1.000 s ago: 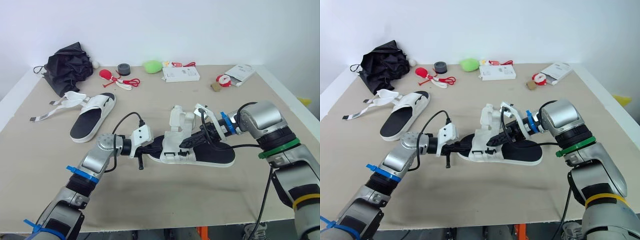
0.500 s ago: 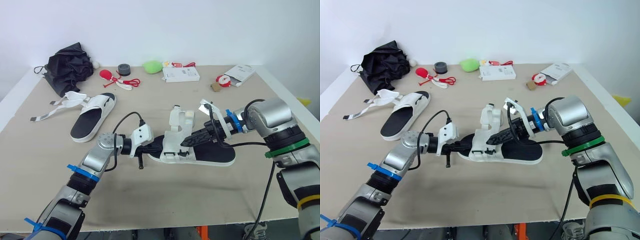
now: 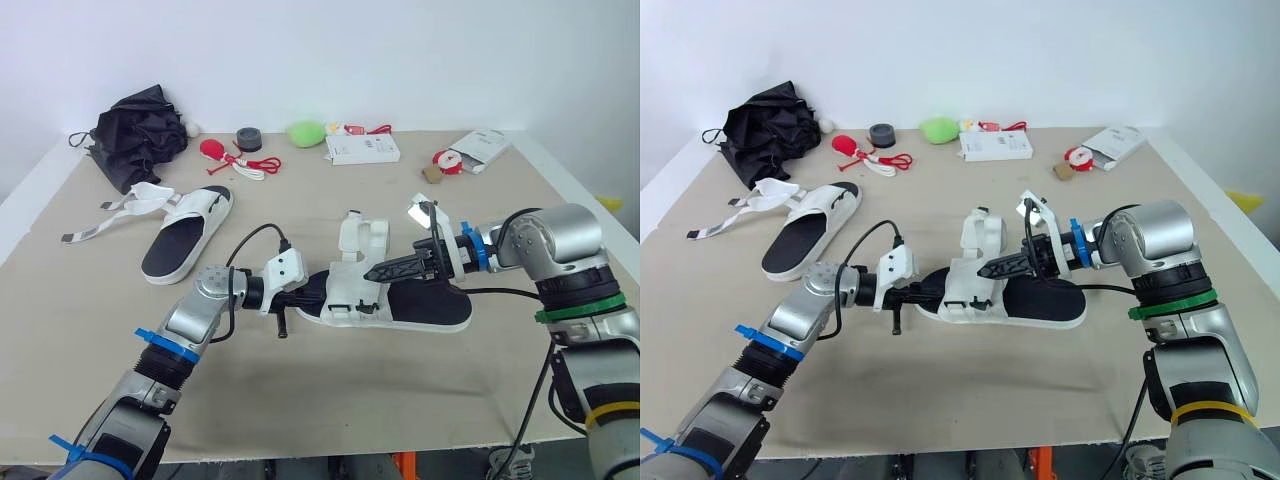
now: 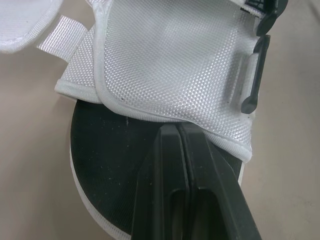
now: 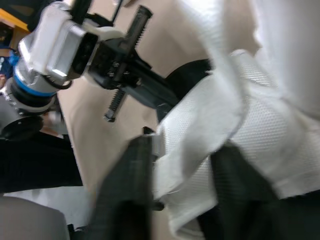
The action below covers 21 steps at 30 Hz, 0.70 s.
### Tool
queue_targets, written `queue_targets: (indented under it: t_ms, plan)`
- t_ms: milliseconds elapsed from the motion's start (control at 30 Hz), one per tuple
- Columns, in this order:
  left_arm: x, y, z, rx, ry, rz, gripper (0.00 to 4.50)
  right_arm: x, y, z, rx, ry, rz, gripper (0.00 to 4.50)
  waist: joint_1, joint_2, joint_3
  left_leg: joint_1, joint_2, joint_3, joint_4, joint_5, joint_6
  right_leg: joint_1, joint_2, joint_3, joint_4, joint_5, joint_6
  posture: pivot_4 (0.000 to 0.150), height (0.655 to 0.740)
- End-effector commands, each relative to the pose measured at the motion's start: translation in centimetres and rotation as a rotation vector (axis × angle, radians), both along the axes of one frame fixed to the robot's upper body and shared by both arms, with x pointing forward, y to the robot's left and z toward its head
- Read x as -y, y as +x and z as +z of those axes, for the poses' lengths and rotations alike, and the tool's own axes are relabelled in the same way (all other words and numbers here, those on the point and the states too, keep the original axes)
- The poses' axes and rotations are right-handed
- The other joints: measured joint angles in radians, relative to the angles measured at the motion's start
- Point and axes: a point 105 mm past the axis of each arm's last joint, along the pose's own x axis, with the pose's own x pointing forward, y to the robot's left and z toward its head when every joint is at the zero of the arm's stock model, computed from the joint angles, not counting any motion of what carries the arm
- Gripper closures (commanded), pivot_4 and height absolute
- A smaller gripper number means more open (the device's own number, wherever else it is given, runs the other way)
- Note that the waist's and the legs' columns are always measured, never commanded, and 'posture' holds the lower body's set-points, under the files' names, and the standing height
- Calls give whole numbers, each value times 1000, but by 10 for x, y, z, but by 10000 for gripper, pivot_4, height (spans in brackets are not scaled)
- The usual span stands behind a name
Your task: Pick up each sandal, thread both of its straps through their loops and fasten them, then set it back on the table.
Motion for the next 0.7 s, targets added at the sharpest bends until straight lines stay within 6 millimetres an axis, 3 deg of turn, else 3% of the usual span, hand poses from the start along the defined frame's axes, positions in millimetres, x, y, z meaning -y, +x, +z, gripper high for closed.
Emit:
queue_targets:
  t_ms: [33,267,433,700]
  plan:
    - [-8,-12,-43,-126,121,-1,45000,-3,-6,13,42,28,33,44828,0,0,0,0,0,0,0,0,0,0,0,0,0,-1,1,1500,7400]
    - [-9,-12,-44,-127,119,4,45000,-5,-22,4,21,-18,109,44828,0,0,0,0,0,0,0,0,0,0,0,0,0,-1,1,1500,7400]
    - [-10,-12,-44,-129,117,9,45000,-6,-25,-15,37,-108,132,44828,0,0,0,0,0,0,0,-1,1,0,0,0,0,-2,1,1500,7400]
    - [-10,-13,-45,-133,115,14,45000,-8,-32,-11,169,-91,226,44828,0,0,0,0,0,0,0,-1,1,1,0,0,0,-3,4,1500,7400]
